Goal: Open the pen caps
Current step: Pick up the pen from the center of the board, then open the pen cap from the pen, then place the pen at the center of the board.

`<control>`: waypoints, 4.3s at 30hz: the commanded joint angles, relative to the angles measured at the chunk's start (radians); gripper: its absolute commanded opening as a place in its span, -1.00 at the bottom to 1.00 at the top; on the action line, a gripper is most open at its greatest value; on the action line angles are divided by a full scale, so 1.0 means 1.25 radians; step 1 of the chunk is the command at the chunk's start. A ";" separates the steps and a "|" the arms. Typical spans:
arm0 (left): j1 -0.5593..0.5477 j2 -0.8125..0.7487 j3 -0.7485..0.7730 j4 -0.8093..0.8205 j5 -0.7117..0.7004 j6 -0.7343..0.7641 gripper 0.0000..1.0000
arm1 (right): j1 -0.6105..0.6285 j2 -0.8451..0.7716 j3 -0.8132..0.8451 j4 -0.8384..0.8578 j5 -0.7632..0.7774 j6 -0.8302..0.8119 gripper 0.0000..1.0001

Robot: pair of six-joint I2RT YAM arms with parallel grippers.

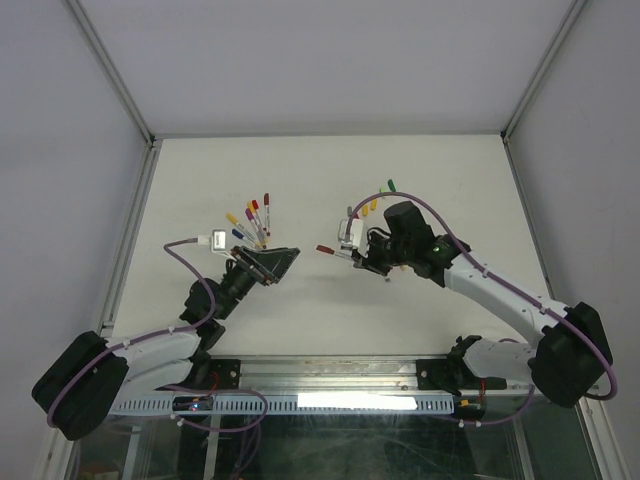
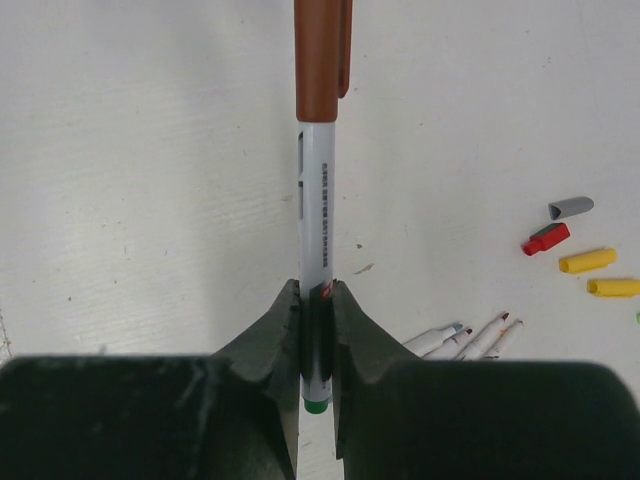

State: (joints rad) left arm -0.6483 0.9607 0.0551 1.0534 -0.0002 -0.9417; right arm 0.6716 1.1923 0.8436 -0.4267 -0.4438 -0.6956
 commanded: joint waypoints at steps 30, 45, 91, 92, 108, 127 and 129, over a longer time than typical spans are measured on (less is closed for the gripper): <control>-0.143 0.206 0.144 0.075 -0.279 -0.084 0.98 | -0.022 0.084 0.049 0.107 0.046 0.172 -1.00; -0.156 0.410 0.292 0.023 -0.276 -0.125 0.26 | -0.022 0.092 0.052 0.117 0.051 0.190 -1.00; 0.200 0.153 0.336 -0.320 -0.089 -0.067 -1.00 | -0.060 0.250 0.040 0.007 0.281 0.567 -1.00; 0.199 0.151 0.330 -0.321 -0.084 -0.069 -1.00 | -0.059 0.255 0.040 0.000 0.298 0.565 -1.00; 0.179 0.175 0.289 -0.288 -0.052 -0.102 -1.00 | -0.061 0.302 0.034 -0.013 0.336 0.556 -0.49; 0.085 0.267 0.303 -0.294 -0.046 -0.070 -1.00 | -0.066 0.260 0.063 -0.016 0.295 0.541 -0.31; 0.066 0.273 0.294 -0.296 -0.069 -0.059 -1.00 | -0.067 0.244 0.067 -0.014 0.293 0.536 -0.31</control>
State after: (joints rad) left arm -0.5316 1.2903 0.4160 0.6506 -0.0692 -1.0534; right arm 0.5922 1.5669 0.8715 -0.4530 -0.0578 -0.0093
